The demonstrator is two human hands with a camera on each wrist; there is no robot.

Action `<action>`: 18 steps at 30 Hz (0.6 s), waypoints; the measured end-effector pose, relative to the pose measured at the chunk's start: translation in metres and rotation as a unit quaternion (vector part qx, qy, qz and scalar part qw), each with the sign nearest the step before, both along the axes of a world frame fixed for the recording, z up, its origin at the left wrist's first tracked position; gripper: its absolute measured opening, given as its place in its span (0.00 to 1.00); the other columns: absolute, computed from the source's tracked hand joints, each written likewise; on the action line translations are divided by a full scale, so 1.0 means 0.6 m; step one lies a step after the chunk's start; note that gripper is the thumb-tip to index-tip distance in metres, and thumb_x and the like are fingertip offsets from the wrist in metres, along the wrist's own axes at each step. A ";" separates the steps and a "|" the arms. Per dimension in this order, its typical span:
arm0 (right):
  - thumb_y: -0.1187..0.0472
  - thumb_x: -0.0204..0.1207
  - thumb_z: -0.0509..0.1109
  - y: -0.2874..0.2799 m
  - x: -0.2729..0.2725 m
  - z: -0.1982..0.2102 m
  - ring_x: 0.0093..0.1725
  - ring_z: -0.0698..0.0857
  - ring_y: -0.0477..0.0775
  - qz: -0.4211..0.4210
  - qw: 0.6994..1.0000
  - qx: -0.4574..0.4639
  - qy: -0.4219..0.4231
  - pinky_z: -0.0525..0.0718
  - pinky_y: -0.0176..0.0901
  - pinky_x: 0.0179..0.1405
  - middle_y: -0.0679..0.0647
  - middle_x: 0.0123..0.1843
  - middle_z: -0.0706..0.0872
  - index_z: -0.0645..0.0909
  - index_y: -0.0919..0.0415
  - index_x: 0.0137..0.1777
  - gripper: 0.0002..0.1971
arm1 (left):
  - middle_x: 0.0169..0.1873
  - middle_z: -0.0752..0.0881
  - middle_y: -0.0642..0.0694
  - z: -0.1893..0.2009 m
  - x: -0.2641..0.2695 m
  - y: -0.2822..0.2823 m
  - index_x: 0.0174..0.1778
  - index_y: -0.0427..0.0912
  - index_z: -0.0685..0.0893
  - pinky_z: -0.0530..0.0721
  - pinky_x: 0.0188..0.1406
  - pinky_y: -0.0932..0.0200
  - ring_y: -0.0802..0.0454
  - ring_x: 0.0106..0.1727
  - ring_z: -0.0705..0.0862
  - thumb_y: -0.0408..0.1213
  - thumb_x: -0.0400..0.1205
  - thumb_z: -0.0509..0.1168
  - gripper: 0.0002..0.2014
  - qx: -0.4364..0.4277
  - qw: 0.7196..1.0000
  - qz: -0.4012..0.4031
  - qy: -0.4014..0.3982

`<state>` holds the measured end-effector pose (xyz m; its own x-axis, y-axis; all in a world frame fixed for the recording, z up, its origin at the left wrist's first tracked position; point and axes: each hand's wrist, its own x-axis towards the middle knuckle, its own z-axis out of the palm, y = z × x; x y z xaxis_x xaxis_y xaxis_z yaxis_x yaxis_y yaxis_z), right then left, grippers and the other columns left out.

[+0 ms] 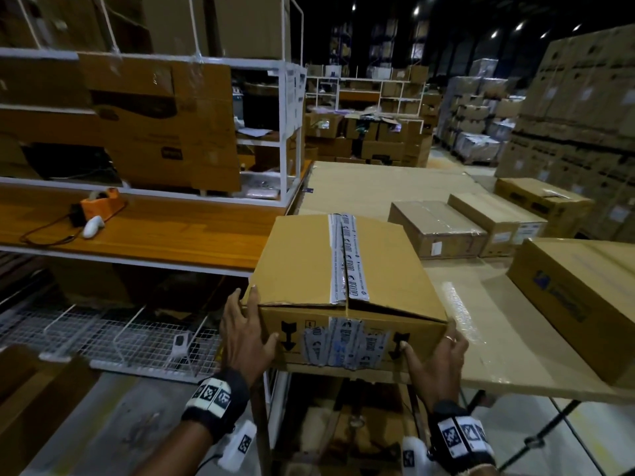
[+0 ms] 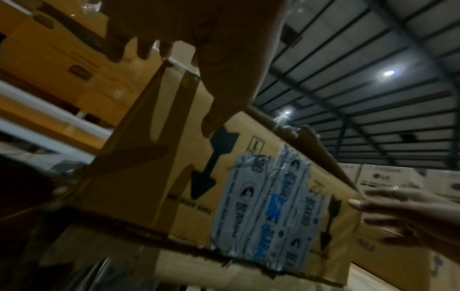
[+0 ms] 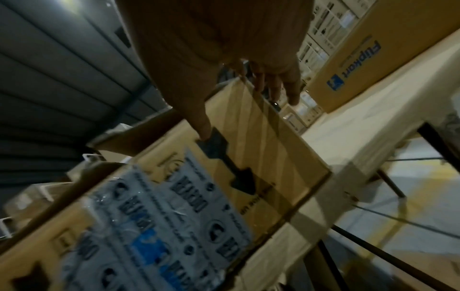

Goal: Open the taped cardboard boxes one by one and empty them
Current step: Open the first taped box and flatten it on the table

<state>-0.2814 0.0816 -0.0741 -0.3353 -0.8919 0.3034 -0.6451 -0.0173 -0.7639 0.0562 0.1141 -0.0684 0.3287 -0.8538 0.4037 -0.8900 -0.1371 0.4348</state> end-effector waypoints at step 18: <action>0.65 0.75 0.57 0.004 0.209 0.039 0.78 0.75 0.63 0.165 0.953 -0.083 0.239 0.80 0.59 0.71 0.55 0.82 0.74 0.73 0.57 0.81 0.31 | 0.64 0.85 0.40 0.162 -0.038 -0.171 0.68 0.38 0.85 0.80 0.65 0.43 0.40 0.66 0.81 0.35 0.88 0.60 0.15 0.068 0.864 -0.466 -0.178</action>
